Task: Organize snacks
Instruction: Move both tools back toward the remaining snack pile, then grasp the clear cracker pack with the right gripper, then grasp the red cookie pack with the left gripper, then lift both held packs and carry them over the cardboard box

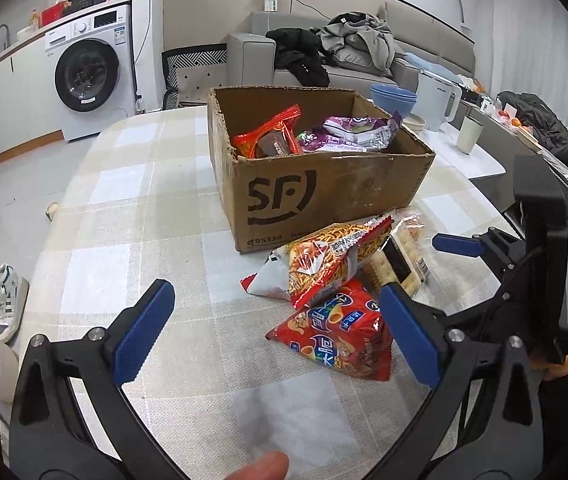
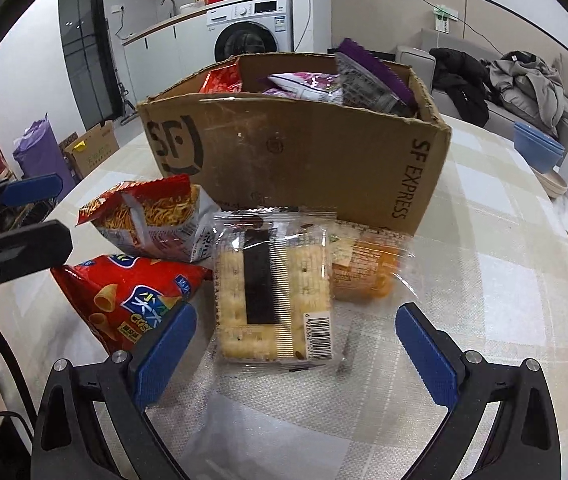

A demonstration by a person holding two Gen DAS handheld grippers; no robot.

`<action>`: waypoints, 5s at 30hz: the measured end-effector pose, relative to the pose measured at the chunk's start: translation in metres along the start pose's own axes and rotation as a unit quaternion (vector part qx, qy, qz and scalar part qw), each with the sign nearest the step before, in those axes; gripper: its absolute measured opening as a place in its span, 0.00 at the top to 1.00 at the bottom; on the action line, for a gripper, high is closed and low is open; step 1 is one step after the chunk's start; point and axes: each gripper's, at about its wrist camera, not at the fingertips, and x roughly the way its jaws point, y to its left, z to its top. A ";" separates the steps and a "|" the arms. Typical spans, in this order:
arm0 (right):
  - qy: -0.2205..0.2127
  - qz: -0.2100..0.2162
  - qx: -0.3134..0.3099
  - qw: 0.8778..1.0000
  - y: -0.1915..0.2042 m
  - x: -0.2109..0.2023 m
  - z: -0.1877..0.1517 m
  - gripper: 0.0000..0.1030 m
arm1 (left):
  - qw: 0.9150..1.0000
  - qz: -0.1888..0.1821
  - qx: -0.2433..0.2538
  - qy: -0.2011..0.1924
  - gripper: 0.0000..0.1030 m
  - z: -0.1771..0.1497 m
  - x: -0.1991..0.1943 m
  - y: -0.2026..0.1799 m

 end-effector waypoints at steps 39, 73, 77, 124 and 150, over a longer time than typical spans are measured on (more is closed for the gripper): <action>-0.044 0.043 -0.005 0.998 0.007 -0.026 0.006 0.42 | 0.998 -0.047 0.040 0.016 0.01 -0.009 0.000 -0.006; -0.072 0.048 0.009 0.996 -0.008 -0.051 0.007 0.42 | 0.991 -0.087 0.046 0.090 0.26 -0.039 0.085 -0.027; -0.076 0.049 0.011 0.996 -0.010 -0.053 0.007 0.42 | 0.990 -0.093 0.056 0.085 0.40 -0.039 0.079 -0.031; -0.196 0.064 0.037 0.978 -0.023 -0.104 0.028 0.42 | 0.995 -0.067 -0.017 -0.072 0.45 0.039 -0.042 0.015; -0.186 0.058 0.051 0.980 -0.030 -0.083 0.066 0.42 | 0.996 -0.025 -0.030 -0.082 0.44 0.097 0.012 0.019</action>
